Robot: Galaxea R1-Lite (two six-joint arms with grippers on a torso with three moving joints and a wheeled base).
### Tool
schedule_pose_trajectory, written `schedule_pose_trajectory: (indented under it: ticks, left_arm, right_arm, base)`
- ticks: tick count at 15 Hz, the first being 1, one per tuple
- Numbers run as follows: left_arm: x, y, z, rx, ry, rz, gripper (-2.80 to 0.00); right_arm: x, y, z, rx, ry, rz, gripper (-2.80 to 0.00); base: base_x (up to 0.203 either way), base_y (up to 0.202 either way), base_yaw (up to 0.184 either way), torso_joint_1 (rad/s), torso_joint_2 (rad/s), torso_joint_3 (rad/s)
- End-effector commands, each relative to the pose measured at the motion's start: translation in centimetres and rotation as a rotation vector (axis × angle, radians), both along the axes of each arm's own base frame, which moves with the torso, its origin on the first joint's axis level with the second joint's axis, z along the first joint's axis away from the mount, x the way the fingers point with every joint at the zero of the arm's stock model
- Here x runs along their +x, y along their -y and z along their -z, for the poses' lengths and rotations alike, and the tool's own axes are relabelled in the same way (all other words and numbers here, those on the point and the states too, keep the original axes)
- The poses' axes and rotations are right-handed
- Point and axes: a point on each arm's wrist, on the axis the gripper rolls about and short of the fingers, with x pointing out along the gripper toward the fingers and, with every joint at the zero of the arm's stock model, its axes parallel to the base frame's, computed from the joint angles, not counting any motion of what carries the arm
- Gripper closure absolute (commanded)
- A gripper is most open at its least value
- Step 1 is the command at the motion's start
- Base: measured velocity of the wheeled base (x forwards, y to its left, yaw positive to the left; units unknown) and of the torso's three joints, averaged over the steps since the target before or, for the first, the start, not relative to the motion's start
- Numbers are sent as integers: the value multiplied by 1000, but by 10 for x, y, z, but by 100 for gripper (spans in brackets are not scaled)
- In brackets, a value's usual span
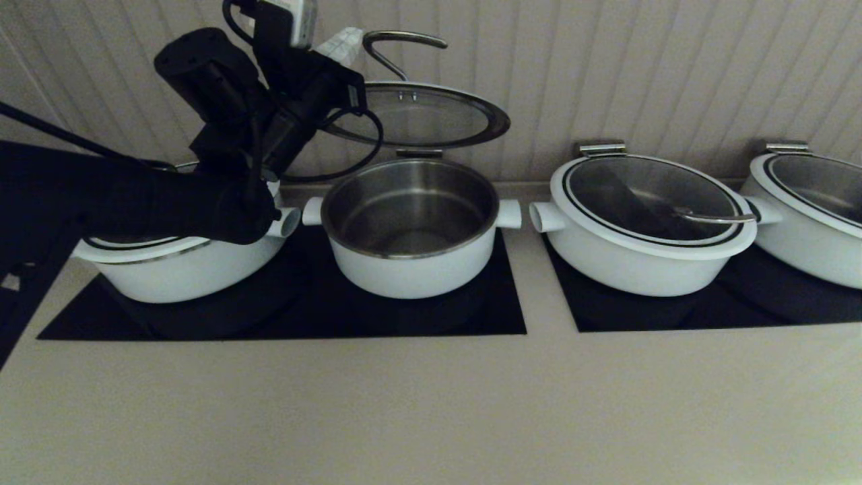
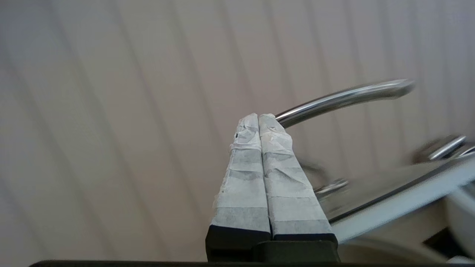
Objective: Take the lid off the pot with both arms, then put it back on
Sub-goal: Close the pot lid
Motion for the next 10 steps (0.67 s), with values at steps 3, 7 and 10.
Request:
schedule_pose_trajectory:
  ticks: [3, 7, 10]
  left_arm:
    - [-3, -15, -9, 9, -14, -32, 0]
    - [-4, -22, -13, 31, -40, -39, 0]
    - [-2, -34, -14, 122, -28, -25, 0]
  right_arm:
    - [0, 0, 0, -1, 0, -1, 0]
    - [0, 0, 0, -1, 0, -1, 0]
    - [0, 0, 0, -1, 0, -1, 0]
  base:
    - [0, 0, 0, 0, 0, 0]
    - [0, 0, 0, 0, 0, 0]
    - [0, 0, 0, 0, 0, 0]
